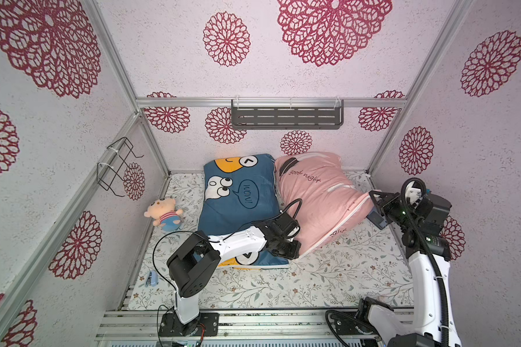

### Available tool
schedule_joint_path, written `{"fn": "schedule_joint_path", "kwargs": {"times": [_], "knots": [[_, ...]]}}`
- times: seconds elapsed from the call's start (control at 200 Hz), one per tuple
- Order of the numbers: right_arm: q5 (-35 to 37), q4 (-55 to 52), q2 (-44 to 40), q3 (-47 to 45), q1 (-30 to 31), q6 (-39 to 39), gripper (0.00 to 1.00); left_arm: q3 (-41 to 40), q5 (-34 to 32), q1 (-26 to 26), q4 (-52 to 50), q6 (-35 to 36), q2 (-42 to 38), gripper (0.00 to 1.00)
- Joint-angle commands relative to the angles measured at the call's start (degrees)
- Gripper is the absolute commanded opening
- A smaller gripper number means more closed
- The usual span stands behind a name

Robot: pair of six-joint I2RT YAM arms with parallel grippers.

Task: Zip up pillowcases
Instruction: Zip the zipper on the pillowcase, then place the pillowcase at the center of the board.

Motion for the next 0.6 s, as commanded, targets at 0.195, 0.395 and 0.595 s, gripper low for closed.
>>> {"fn": "schedule_joint_path", "kwargs": {"times": [0.195,0.395,0.595], "knots": [[1.3,10.1,0.3,3.1,-0.5,-1.1,0.0,-2.7,-1.7,0.9,-2.6,-0.5,-2.1,0.0],[-1.8,1.4,-1.1,-0.3,-0.6,-7.7,0.53,-3.5,-3.4,1.5,0.5,-2.1,-6.5,0.22],[3.1,-12.4,-2.5,-3.4,-0.2,-20.3,0.93,0.4,-8.3,2.7,-4.5,0.8,-10.2,0.33]]}}
